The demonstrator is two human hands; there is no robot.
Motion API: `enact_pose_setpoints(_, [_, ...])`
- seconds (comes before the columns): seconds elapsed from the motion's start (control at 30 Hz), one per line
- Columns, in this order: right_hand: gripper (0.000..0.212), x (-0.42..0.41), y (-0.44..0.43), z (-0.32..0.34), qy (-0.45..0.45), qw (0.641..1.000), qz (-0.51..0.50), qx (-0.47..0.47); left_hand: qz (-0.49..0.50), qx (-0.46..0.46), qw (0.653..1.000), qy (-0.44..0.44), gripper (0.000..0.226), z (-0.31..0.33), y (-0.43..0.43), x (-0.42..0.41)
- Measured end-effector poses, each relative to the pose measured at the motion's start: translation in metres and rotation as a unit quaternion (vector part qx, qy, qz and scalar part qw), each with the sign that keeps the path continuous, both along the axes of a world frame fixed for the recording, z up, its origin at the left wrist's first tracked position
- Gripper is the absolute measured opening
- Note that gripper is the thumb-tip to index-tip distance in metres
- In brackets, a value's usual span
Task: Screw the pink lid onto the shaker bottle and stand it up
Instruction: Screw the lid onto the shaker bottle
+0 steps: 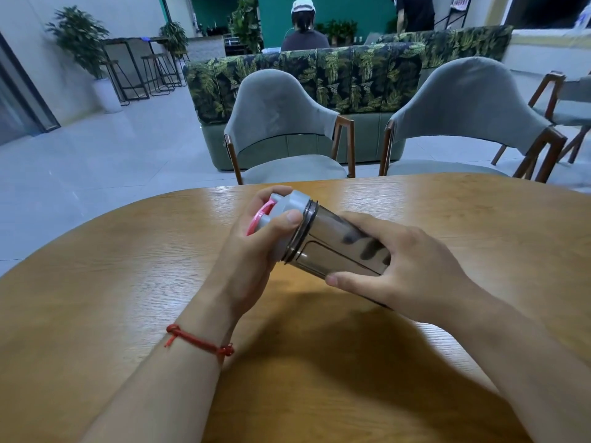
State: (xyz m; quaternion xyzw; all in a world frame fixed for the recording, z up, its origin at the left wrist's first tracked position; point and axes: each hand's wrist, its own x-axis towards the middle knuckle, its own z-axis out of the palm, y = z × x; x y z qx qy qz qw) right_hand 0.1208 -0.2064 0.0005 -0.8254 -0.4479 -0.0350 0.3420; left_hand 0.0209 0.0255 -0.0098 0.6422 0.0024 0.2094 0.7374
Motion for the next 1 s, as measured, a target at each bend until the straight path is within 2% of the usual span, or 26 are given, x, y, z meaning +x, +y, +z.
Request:
enact_pose_setpoints(0.13, [0.077, 0.003, 0.0, -0.003, -0.016, 1.0, -0.003, 0.0, 0.008, 0.005, 1.0, 0.0, 0.061, 0.0, -0.002, -0.001])
enact_pose_setpoints(0.27, [0.077, 0.005, 0.001, -0.006, -0.001, 1.0, -0.007, 0.0, 0.0, 0.012, 1.0, 0.012, 0.065, -0.002, -0.001, -0.001])
enact_pose_setpoints(0.3, [0.074, 0.005, 0.0, -0.006, 0.032, 0.999, 0.003, 0.008, -0.005, 0.01, 1.0, 0.01, 0.065, -0.002, -0.001, -0.001])
enact_pose_setpoints(0.37, [0.059, 0.006, 0.0, -0.004, 0.157, 0.986, 0.05, 0.03, -0.025, 0.008, 1.0, 0.005, 0.062, -0.004, 0.001, -0.003])
enact_pose_setpoints(0.43, [0.054, 0.008, 0.001, 0.0, 0.314, 0.942, 0.108, 0.046, -0.062, -0.002, 0.998, -0.005, 0.06, -0.006, 0.003, -0.004])
enact_pose_setpoints(0.53, [0.059, 0.014, -0.001, -0.002, 0.508, 0.843, 0.171, 0.039, -0.107, -0.023, 0.994, -0.015, 0.056, -0.006, 0.003, -0.004])
enact_pose_setpoints(0.6, [0.061, 0.016, -0.001, -0.006, 0.564, 0.806, 0.177, 0.038, -0.098, -0.029, 0.995, -0.02, 0.055, -0.006, 0.003, -0.002])
enact_pose_setpoints(0.63, [0.068, 0.019, -0.001, -0.008, 0.573, 0.8, 0.171, 0.049, -0.085, -0.033, 0.996, -0.022, 0.053, -0.006, 0.003, -0.001])
enact_pose_setpoints(0.67, [0.074, 0.023, -0.001, -0.011, 0.565, 0.807, 0.156, 0.07, -0.065, -0.043, 0.997, -0.023, 0.052, -0.006, 0.004, 0.001])
enact_pose_setpoints(0.73, [0.075, 0.032, 0.0, -0.013, 0.506, 0.845, 0.118, 0.132, 0.002, -0.084, 0.996, -0.021, 0.051, -0.006, 0.008, 0.006])
enact_pose_setpoints(0.8, [0.08, 0.033, -0.002, -0.013, 0.356, 0.92, 0.097, 0.133, 0.072, -0.136, 0.988, -0.006, 0.056, -0.006, 0.012, 0.008])
enact_pose_setpoints(0.87, [0.089, 0.027, -0.002, -0.019, 0.217, 0.969, 0.077, 0.088, 0.099, -0.162, 0.982, 0.001, 0.064, -0.007, 0.015, 0.008])
enact_pose_setpoints(0.93, [0.084, 0.025, -0.001, -0.025, 0.187, 0.977, 0.063, 0.085, 0.081, -0.152, 0.985, -0.014, 0.059, -0.007, 0.018, 0.007])
enact_pose_setpoints(1.0, [0.071, 0.022, 0.0, -0.021, 0.284, 0.948, 0.073, 0.12, 0.048, -0.126, 0.99, -0.039, 0.059, -0.005, 0.02, 0.005])
